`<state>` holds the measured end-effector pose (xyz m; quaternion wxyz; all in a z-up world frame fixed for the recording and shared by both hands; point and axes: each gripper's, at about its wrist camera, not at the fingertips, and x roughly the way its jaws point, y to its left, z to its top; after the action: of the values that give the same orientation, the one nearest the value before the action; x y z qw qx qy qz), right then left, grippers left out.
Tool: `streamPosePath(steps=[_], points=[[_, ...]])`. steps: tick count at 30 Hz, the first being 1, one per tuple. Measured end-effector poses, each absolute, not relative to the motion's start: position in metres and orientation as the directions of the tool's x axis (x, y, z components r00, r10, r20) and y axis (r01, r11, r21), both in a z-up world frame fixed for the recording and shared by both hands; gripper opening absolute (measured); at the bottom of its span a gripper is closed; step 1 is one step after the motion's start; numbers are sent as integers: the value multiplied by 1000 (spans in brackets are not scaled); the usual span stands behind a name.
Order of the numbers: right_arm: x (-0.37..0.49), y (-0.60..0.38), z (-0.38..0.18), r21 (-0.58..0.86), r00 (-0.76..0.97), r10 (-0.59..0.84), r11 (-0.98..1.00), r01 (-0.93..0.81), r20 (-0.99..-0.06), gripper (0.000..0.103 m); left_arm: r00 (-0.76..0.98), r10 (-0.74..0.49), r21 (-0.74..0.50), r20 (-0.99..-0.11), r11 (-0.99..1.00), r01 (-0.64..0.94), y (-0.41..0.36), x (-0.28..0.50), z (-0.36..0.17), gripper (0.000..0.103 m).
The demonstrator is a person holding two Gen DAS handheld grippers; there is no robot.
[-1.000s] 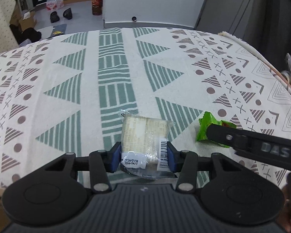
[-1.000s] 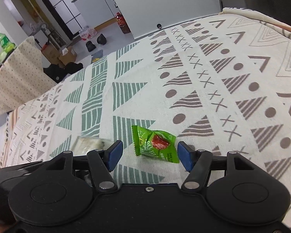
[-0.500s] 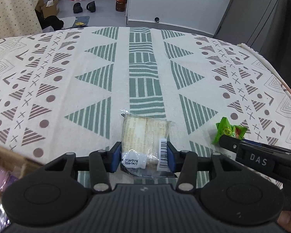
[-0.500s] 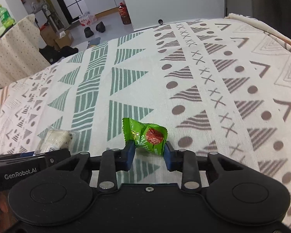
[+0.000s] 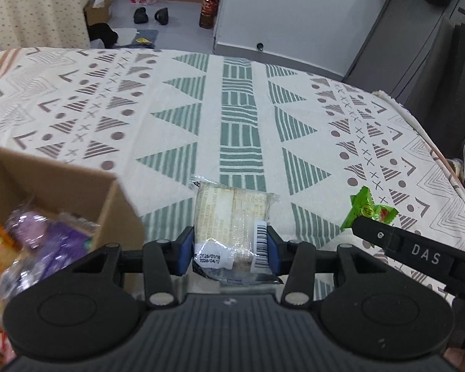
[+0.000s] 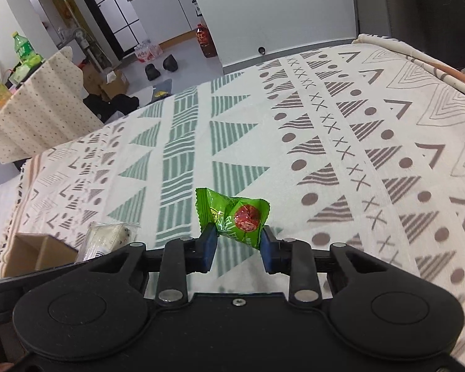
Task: Organize snacks
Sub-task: 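Carry both packets over the cardboard box and open both grippers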
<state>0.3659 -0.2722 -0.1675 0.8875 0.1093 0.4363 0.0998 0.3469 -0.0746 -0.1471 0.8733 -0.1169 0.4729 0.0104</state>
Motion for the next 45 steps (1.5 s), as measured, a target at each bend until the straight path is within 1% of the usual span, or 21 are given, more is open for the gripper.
streamPosePath(steps=[10, 14, 17, 27, 34, 37, 45], points=[[326, -259, -135, 328, 644, 302, 941, -83, -703, 29, 594, -46, -201, -803, 959, -198, -45, 303, -114, 46], [312, -254, -126, 322, 653, 298, 943, -87, -696, 29, 601, -44, -217, -798, 951, -218, -34, 289, -101, 46], [301, -251, -117, 324, 663, 301, 941, -92, -685, 29, 610, -21, -193, -792, 957, -217, -30, 280, -91, 46], [278, -248, -94, 338, 673, 311, 936, -94, -671, 29, 624, -2, -196, -781, 951, -241, -9, 251, -63, 46], [265, -241, -85, 384, 660, 350, 918, -99, -665, 29, 646, -4, -222, -763, 941, -256, 9, 236, -42, 46], [260, -236, -80, 413, 655, 375, 905, -104, -656, 29, 639, -5, -231, -770, 934, -271, 18, 231, -36, 46], [249, -210, -68, 432, 638, 437, 884, -176, -634, 29, 647, 21, -232, -762, 925, -303, 42, 214, -19, 46]])
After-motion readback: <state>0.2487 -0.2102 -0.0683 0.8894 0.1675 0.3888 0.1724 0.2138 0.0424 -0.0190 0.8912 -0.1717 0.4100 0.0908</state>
